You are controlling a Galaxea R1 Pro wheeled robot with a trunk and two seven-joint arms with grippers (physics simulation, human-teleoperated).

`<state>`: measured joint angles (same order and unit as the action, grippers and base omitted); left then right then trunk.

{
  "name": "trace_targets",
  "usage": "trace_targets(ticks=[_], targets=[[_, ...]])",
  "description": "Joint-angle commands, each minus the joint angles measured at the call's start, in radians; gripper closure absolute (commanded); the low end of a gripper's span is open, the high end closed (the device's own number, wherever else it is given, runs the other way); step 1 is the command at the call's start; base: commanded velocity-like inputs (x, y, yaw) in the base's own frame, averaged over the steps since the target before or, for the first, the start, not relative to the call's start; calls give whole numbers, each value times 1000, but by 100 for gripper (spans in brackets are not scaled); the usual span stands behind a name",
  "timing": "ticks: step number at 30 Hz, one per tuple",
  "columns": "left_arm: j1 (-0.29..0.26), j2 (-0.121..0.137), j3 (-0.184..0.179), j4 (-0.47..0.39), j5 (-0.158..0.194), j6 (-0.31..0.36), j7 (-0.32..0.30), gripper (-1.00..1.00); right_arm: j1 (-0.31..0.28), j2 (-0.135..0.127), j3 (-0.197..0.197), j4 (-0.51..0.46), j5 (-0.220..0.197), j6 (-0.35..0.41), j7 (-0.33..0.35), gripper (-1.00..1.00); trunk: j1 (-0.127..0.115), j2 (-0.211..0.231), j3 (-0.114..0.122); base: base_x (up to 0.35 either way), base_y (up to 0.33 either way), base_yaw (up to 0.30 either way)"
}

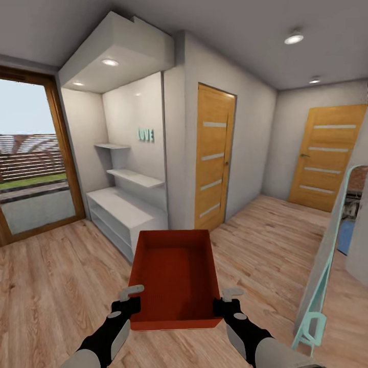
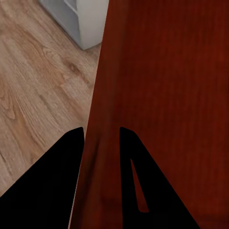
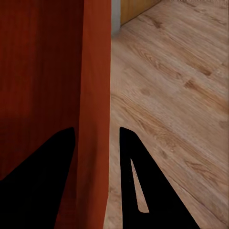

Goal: Move the two storage containers from the living room to the garage. In the garage, place one container on the floor and stack the other container on top of it (either order is fine).

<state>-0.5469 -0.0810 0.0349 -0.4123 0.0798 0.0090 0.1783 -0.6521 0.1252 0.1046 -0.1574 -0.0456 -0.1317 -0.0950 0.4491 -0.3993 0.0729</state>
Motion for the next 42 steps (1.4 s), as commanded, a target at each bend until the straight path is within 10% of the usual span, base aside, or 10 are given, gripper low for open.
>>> trace_targets(ticks=[1, 42], targets=[[0, 18, 17, -6, -9, -1, 6, 100, 0, -10, -7, 4, -10, -3, -8, 100, 1, -1, 0, 322, 0, -153], [0, 17, 17, -6, -9, -1, 6, 100, 0, -10, -8, 4, -10, -4, -6, 100, 1, -1, 0, 322, 0, -170]])
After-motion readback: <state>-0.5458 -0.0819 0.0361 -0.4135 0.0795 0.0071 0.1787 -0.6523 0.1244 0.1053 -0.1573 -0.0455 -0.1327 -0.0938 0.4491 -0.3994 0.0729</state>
